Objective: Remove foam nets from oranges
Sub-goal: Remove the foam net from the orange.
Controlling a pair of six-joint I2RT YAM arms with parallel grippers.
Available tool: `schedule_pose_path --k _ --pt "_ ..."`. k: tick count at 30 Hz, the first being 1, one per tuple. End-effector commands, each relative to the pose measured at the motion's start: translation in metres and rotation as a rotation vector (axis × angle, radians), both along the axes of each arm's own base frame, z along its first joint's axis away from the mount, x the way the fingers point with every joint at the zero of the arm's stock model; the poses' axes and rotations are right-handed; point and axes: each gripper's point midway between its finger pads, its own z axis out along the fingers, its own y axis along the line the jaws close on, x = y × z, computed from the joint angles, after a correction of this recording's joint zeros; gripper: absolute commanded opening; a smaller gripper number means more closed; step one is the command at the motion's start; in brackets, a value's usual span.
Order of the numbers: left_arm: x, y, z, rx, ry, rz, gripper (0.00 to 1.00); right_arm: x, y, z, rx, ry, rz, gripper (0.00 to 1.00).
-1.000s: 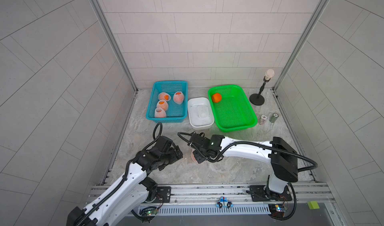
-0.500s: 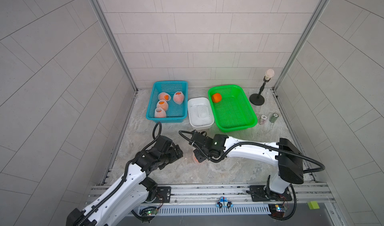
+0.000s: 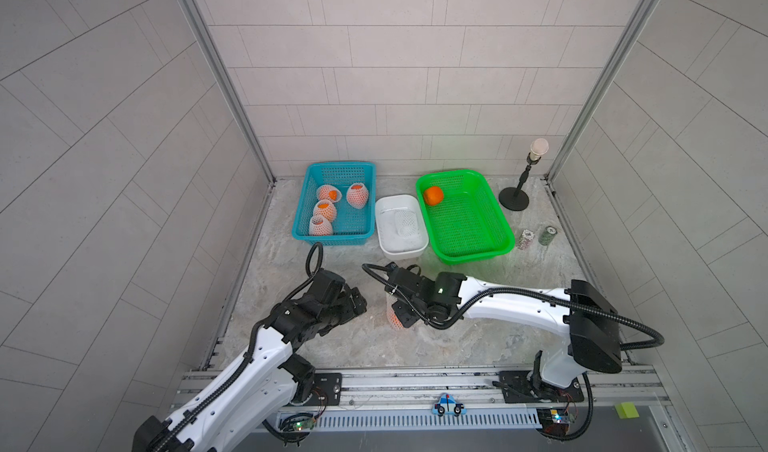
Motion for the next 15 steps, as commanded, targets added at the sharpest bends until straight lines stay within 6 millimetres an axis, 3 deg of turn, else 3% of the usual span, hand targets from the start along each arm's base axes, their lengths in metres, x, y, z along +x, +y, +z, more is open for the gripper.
schedule_pose_path --k 1,8,15 --pt "0.006 0.0 0.004 0.009 -0.055 -0.025 0.99 0.001 0.005 0.025 0.046 -0.062 0.055 0.02" --pt "0.017 -0.007 0.03 -0.036 -0.218 -0.078 0.96 -0.004 0.007 0.032 0.073 -0.046 0.079 0.02" --pt "0.024 -0.017 0.085 -0.021 -0.45 -0.238 0.92 -0.002 0.002 0.054 0.077 -0.078 0.117 0.0"
